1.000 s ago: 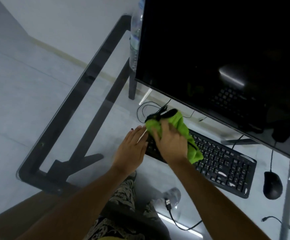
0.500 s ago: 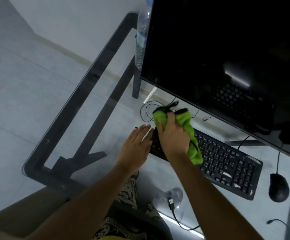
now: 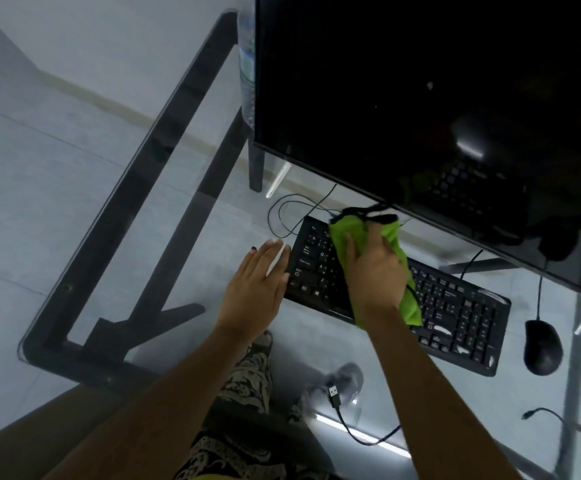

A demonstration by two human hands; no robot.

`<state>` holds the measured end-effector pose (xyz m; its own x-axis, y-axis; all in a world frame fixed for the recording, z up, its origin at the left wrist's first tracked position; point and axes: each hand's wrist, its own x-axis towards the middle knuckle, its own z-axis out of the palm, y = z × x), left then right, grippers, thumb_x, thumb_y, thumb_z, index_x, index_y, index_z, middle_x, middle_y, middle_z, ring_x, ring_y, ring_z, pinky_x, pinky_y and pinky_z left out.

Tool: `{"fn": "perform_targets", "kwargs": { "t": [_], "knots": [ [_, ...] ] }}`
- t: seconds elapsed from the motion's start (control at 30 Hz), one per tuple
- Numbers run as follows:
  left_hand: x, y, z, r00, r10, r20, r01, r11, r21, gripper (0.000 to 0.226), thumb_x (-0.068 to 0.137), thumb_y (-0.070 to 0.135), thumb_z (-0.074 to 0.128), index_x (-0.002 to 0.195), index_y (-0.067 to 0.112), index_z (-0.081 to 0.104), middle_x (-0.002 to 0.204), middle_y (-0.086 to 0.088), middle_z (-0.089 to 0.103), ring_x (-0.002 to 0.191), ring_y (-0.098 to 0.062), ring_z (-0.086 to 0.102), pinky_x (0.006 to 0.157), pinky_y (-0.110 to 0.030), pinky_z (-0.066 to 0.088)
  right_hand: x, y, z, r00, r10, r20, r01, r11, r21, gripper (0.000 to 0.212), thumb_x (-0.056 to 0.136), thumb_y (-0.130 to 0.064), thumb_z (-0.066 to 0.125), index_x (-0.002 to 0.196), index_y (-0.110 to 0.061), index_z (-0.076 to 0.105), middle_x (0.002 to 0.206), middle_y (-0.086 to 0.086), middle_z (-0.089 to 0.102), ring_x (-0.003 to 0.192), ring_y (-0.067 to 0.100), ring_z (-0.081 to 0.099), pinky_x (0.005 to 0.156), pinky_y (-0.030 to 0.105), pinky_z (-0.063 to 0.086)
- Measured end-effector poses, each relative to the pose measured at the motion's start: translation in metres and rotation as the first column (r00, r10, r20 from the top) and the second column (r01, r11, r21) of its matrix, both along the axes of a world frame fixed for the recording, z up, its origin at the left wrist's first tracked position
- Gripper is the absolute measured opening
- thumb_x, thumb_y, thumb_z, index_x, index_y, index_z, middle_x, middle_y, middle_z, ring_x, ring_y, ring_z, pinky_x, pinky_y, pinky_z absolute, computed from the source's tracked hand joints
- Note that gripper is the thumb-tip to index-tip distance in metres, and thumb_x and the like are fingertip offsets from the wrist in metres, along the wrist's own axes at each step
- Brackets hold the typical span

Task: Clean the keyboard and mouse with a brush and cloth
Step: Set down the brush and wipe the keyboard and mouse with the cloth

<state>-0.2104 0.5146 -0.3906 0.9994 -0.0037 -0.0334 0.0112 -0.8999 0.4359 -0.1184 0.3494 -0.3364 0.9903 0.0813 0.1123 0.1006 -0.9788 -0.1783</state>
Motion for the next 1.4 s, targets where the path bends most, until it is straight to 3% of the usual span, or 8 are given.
{"fn": "perform_targets", "kwargs": {
  "t": [0.2,0.33,0.53,0.67,0.9,1.03,1.23,1.4],
  "knots": [
    [-0.001,-0.001,0.0,1.0,-0.004,-0.007,0.004,1.0,0.013,0.048,0.101,0.028,0.025,0.14,0.005,0.042,0.143,-0.014,0.046,0.137,-0.025,0.038,0.114,-0.04,0.025,-0.002,-0.004,0.0,0.968,-0.233,-0.094,0.233,0.972,-0.007,0.036,0.098,-0.041,0.041,0.107,-0.006,0.045,0.076,0.015,0.064,0.062,0.032,0.066,0.049,0.024,0.032],
    [-0.001,0.0,0.0,1.0,0.003,-0.013,-0.003,1.0,0.001,0.051,0.102,0.03,0.02,0.139,0.003,0.043,0.142,-0.014,0.047,0.137,-0.026,0.038,0.115,-0.039,0.023,-0.017,0.051,-0.008,0.992,-0.072,-0.102,0.084,0.99,0.115,0.04,0.097,-0.044,0.038,0.115,-0.01,0.049,0.09,0.014,0.064,0.073,0.03,0.064,0.052,0.026,0.042],
    [-0.001,-0.002,0.001,1.0,0.002,-0.001,-0.002,1.0,0.001,0.048,0.101,0.026,0.026,0.138,0.002,0.045,0.142,-0.015,0.047,0.136,-0.027,0.039,0.114,-0.039,0.026,-0.035,0.003,-0.001,0.992,0.108,-0.069,-0.109,0.994,-0.02,0.05,0.095,-0.041,0.048,0.142,-0.029,0.04,0.106,0.016,0.058,0.091,0.033,0.056,0.076,0.046,0.052],
    [-0.001,-0.003,0.002,1.0,-0.004,-0.007,0.004,1.0,0.013,0.047,0.101,0.026,0.027,0.138,0.003,0.045,0.142,-0.015,0.047,0.136,-0.027,0.039,0.114,-0.038,0.024,-0.026,-0.003,0.004,0.993,0.032,-0.114,-0.016,0.991,0.136,0.05,0.095,-0.02,0.049,0.144,-0.027,0.04,0.11,0.023,0.061,0.07,0.035,0.066,0.058,0.048,0.06],
    [0.0,-0.002,0.0,1.0,0.003,-0.021,-0.002,1.0,0.02,0.049,0.101,0.025,0.025,0.137,0.001,0.047,0.141,-0.016,0.048,0.135,-0.028,0.039,0.115,-0.038,0.023,-0.028,0.064,-0.003,0.973,0.205,-0.102,-0.211,0.976,-0.046,0.051,0.08,-0.014,0.069,0.128,-0.027,0.058,0.086,0.013,0.067,0.041,0.022,0.057,0.035,0.028,0.048],
    [-0.001,-0.001,0.002,0.999,-0.003,-0.032,0.003,1.0,0.026,0.051,0.102,0.029,0.02,0.139,0.003,0.045,0.143,-0.015,0.046,0.136,-0.027,0.038,0.115,-0.038,0.023,-0.019,0.022,0.003,0.959,0.241,-0.149,-0.253,0.965,-0.066,0.058,0.08,-0.005,0.068,0.131,-0.028,0.055,0.101,0.018,0.067,0.049,0.028,0.064,0.039,0.036,0.054],
    [-0.001,-0.002,0.003,0.999,-0.018,-0.04,0.018,1.0,0.02,0.055,0.103,0.034,0.013,0.141,0.005,0.042,0.144,-0.014,0.044,0.137,-0.028,0.037,0.115,-0.04,0.023,-0.016,-0.017,0.014,0.971,-0.12,-0.209,0.139,0.987,0.077,0.051,0.095,-0.014,0.046,0.144,-0.022,0.039,0.116,0.026,0.061,0.072,0.037,0.069,0.059,0.046,0.06],
    [-0.001,-0.003,0.001,1.0,-0.001,-0.006,0.001,1.0,-0.001,0.047,0.101,0.024,0.025,0.137,0.003,0.047,0.141,-0.018,0.047,0.134,-0.032,0.04,0.114,-0.043,0.027,-0.018,0.07,0.008,0.968,0.046,-0.248,-0.034,0.998,0.053,0.053,0.097,-0.021,0.042,0.148,-0.024,0.027,0.107,0.019,0.062,0.069,0.034,0.068,0.056,0.039,0.058]
  ]
}}
